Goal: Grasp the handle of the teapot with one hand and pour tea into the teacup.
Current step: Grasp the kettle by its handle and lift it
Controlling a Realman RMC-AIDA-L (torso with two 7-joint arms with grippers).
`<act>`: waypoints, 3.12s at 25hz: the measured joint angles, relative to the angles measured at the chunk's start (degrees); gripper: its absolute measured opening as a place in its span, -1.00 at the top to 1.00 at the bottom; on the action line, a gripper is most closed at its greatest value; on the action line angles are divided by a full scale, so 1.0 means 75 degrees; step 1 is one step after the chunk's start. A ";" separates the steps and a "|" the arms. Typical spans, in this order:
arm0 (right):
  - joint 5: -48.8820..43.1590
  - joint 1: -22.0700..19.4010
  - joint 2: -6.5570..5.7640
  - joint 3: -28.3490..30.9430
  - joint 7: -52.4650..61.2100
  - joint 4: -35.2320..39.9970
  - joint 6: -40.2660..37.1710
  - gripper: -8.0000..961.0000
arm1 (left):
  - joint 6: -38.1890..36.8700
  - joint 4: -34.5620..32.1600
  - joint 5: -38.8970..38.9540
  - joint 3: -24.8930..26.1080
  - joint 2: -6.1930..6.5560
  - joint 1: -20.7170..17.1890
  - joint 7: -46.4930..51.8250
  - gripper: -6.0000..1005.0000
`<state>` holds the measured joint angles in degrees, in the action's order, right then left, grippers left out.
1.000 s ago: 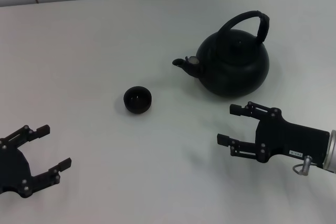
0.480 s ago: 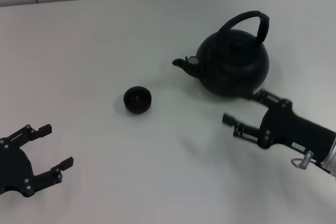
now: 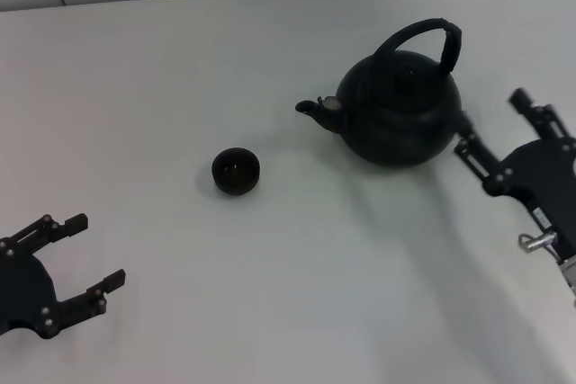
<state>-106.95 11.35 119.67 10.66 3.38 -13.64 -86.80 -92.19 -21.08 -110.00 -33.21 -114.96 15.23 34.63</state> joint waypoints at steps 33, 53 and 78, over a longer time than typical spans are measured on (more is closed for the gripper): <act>-0.0085 0.1291 -0.0058 0.0892 0.0224 0.0612 0.1430 -0.62 | -0.0023 -0.0049 0.0031 0.0203 -0.0117 -0.0157 -0.0001 -0.62; -0.0376 0.2103 -0.0078 0.0899 0.0869 0.1116 0.2453 -0.61 | 0.0000 -0.0049 0.0031 0.0324 -0.0136 -0.0145 -0.0001 -0.62; -0.0397 0.2105 -0.0078 0.0897 0.0909 0.1087 0.2429 0.02 | -0.0049 -0.0049 0.0031 0.0421 -0.0175 -0.0193 -0.0001 -0.61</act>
<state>-109.93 27.13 119.09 17.39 10.19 -5.48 -68.59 -92.56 -21.44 -109.77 -30.05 -116.28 13.79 34.62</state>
